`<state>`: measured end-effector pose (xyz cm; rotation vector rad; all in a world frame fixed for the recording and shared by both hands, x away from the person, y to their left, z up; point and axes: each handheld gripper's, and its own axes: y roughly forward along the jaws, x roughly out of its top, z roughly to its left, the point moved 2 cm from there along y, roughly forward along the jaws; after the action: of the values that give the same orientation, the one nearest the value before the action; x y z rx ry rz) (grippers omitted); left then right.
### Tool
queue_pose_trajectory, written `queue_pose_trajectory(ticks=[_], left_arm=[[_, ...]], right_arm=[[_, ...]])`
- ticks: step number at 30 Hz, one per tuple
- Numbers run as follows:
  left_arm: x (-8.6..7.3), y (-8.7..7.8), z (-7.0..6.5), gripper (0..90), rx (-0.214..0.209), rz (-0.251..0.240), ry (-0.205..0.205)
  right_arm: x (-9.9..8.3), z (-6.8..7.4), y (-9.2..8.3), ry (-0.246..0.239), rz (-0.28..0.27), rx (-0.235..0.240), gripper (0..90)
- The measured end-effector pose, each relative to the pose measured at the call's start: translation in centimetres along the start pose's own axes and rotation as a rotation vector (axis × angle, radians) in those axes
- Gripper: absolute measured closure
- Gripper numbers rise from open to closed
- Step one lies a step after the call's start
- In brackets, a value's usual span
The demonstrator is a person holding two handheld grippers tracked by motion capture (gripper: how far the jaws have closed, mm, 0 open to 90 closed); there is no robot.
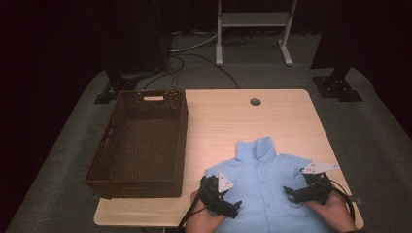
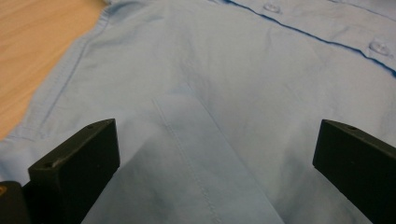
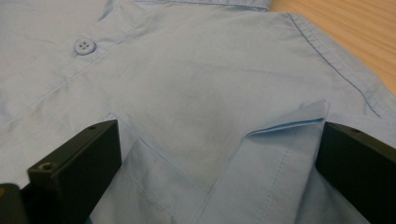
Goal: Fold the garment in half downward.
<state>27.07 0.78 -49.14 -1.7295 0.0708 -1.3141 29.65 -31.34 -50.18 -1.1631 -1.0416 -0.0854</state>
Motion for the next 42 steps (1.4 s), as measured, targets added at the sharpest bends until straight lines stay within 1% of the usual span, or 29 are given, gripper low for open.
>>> queue_pose_trajectory(ticks=[4,7,11,13,14,15,16,19,20,22,24,25,26,28,29,30,31,32,33,34,35,36,37,38,40,41,42], left_arm=[[0.3,-0.1,0.6,0.0,0.001,-0.01,0.0],[0.9,-0.2,1.5,0.0,-0.012,-0.022,-0.003],[1.4,-0.1,2.3,0.0,-0.014,-0.032,-0.004],[1.6,0.2,2.9,0.0,-0.016,-0.026,-0.006],[1.8,0.5,3.3,0.0,-0.029,-0.011,-0.006],[1.9,0.7,3.6,0.0,-0.032,-0.001,-0.01],[2.0,0.8,3.7,0.0,-0.035,-0.002,-0.008],[2.2,0.9,4.1,0.0,-0.03,0.001,-0.002],[2.4,1.1,4.6,0.0,-0.027,0.0,0.006],[2.5,1.2,4.8,0.0,-0.021,0.003,0.012],[2.8,1.4,5.3,0.0,-0.013,-0.002,0.023],[3.0,1.6,5.8,0.0,-0.009,0.007,0.028],[3.1,1.8,6.1,0.0,-0.006,-0.001,0.028],[3.4,2.1,6.8,0.0,-0.01,0.02,0.028],[3.4,2.1,6.8,0.0,-0.01,0.02,0.028],[3.6,2.5,7.4,0.0,-0.014,0.019,0.023],[3.7,2.6,7.6,0.0,-0.011,0.014,0.023],[3.9,2.7,8.0,0.0,-0.011,0.02,0.026],[3.9,2.7,8.0,0.0,-0.011,0.02,0.026],[4.0,2.9,8.4,0.0,-0.006,0.029,0.031],[4.0,2.9,8.4,0.0,-0.006,0.029,0.031],[4.2,3.0,8.8,0.0,-0.001,0.031,0.03],[4.2,3.0,8.8,0.0,-0.001,0.031,0.03],[4.3,3.0,9.3,0.0,0.007,0.035,0.03],[4.4,3.1,9.6,0.0,0.01,0.033,0.025],[4.5,3.3,10.1,0.0,0.019,0.031,0.028],[4.5,3.5,10.2,0.0,0.021,0.038,0.029]], right_arm=[[0.0,0.0,0.0,-0.001,0.0,-0.001,0.0],[0.0,0.0,0.0,0.0,0.0,0.0,0.0],[-0.1,0.0,-0.1,0.001,0.0,-0.001,0.0],[0.0,0.0,-0.1,0.001,0.0,-0.001,0.0],[-0.1,0.0,-0.1,0.003,0.0,-0.001,0.0],[-0.1,-0.1,-0.1,0.002,0.0,-0.002,0.0],[-0.2,-0.2,-0.2,0.003,0.0,-0.003,0.0],[-0.3,-0.4,-0.3,0.009,0.0,-0.006,0.0],[-0.5,-0.7,-0.5,0.013,0.001,-0.011,0.0],[-0.6,-0.9,-0.7,0.016,-0.001,-0.015,0.0],[-0.7,-0.9,-0.7,0.02,0.001,-0.017,0.0],[-0.7,-0.9,-0.7,0.02,0.001,-0.017,0.0],[-0.7,-0.9,-0.7,0.02,0.002,-0.017,0.0],[-0.7,-0.9,-0.7,0.02,0.002,-0.017,0.0],[-0.7,-0.9,-0.7,0.02,0.002,-0.017,0.0],[-0.7,-0.9,-0.7,0.021,0.002,-0.017,0.0],[-0.7,-0.9,-0.7,0.02,0.001,-0.017,0.0],[-0.7,-0.9,-0.7,0.02,0.002,-0.017,0.0],[-0.7,-0.9,-0.7,0.021,0.002,-0.017,0.0],[-0.7,-0.9,-0.7,0.02,0.001,-0.017,0.0],[-0.7,-0.9,-0.7,0.02,0.001,-0.017,0.0],[-0.7,-0.9,-0.7,0.021,0.002,-0.017,0.0],[-0.7,-0.9,-0.7,0.02,0.001,-0.018,0.0],[-0.7,-0.9,-0.7,0.021,0.002,-0.018,0.0],[-0.7,-0.9,-0.7,0.022,0.002,-0.018,0.0],[-0.7,-0.9,-0.7,0.022,0.002,-0.018,0.0],[-0.7,-0.9,-0.7,0.022,0.002,-0.019,0.0]])
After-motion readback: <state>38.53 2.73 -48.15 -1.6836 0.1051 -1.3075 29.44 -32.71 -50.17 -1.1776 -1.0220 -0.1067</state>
